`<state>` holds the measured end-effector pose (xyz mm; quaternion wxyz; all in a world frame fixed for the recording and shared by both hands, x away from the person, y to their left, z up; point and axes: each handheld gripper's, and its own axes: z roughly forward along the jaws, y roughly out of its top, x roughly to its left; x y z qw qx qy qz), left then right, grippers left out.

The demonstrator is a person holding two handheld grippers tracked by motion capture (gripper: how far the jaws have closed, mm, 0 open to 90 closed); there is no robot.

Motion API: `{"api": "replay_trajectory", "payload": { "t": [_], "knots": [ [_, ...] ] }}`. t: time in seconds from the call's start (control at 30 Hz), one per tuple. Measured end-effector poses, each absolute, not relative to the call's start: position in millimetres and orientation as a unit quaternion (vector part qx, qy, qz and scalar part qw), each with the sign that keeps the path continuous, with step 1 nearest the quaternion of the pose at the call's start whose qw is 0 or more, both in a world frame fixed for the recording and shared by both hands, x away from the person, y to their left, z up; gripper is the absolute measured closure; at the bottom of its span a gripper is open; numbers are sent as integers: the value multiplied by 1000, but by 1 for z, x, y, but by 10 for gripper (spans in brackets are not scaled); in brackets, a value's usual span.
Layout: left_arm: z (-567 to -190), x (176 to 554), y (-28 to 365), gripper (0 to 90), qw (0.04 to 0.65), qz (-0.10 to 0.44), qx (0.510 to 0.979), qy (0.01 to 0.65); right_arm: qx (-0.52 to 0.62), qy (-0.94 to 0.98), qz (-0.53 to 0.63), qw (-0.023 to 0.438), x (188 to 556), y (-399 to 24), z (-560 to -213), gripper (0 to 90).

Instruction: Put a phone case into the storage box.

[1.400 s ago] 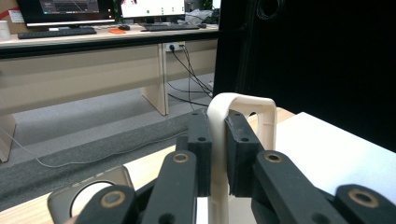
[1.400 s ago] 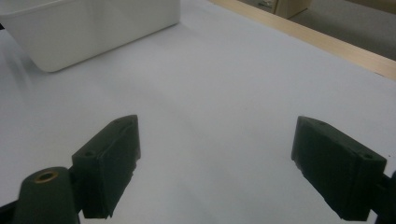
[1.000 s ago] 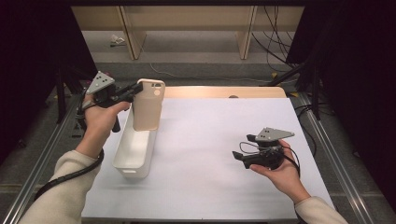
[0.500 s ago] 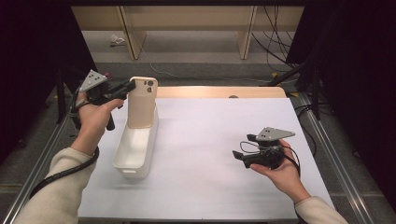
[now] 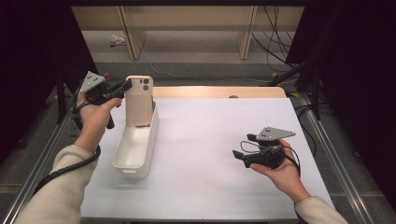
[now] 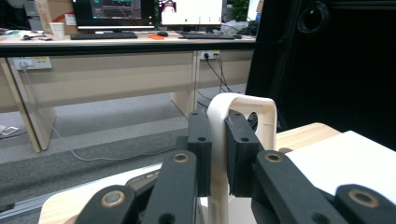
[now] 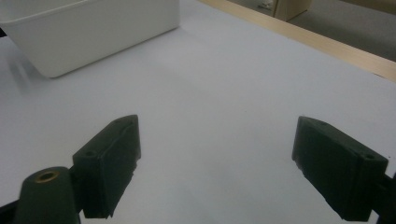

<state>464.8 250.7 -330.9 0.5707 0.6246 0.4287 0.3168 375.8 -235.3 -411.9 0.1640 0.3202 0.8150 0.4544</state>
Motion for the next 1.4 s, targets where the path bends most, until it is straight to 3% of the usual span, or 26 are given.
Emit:
{"api": "replay_trajectory", "payload": {
  "t": [1.4],
  "knots": [
    [-356, 485, 253, 820, 566, 313, 615, 451, 326, 810, 460, 164, 376, -237, -411, 161]
  ]
}}
